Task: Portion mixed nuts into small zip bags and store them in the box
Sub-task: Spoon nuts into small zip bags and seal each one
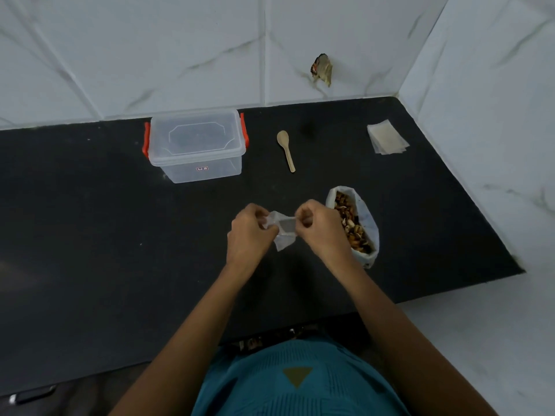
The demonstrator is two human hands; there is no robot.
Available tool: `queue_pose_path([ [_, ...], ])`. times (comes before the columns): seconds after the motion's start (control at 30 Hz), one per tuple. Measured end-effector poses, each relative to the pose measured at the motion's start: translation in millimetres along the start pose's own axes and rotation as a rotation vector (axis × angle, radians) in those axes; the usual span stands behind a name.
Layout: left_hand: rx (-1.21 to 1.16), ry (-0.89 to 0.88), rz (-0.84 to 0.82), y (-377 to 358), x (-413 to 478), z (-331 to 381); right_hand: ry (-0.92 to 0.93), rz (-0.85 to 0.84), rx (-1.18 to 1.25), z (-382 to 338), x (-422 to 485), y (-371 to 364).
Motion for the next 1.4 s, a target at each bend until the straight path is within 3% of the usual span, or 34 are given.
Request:
queue_pose_path([
  [0.1, 0.002, -0.090, 0.017, -4.2, 0.3, 12.4, 0.098, 0.003, -0.122, -11.0, -2.1, -4.9],
  [0.3, 0.118, -0.038, 0.039, -6.0, 4.5, 11.5, 0.185, 0.007, -0.245, -15.0, -0.4, 6.5],
  [0.6, 0.143, -0.282, -0.213, -43.1, 2.7, 27.9, 0.198, -0.004, -0.137, -12.6, -2.6, 20.0],
  [0.8, 0.036, -0.385, -0.028, -45.7, 1.3, 32.9, 0.166, -0.163, 0.005, -12.0, -1.8, 6.5],
  [1.13, -0.262, -0.359, -0.080, -44.6, 10.5, 19.4, 0.105, -0.207, 0.128, -6.2, 1.2, 6.2],
  [1.4, -0.085, -0.415, -0.075, -45.2, 22.4, 29.3, 0.105, -0.334, -0.060, -11.6, 7.4, -5.2],
])
Point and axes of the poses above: each hand's wrist, its own x-axis towards the middle knuckle, its own y-axis out of the back of the hand, z = x × y, the point moved 10 cm from there along x, towards the middle knuckle, and after that the axes turned 14 degrees about -z, right-handed, at the moved point
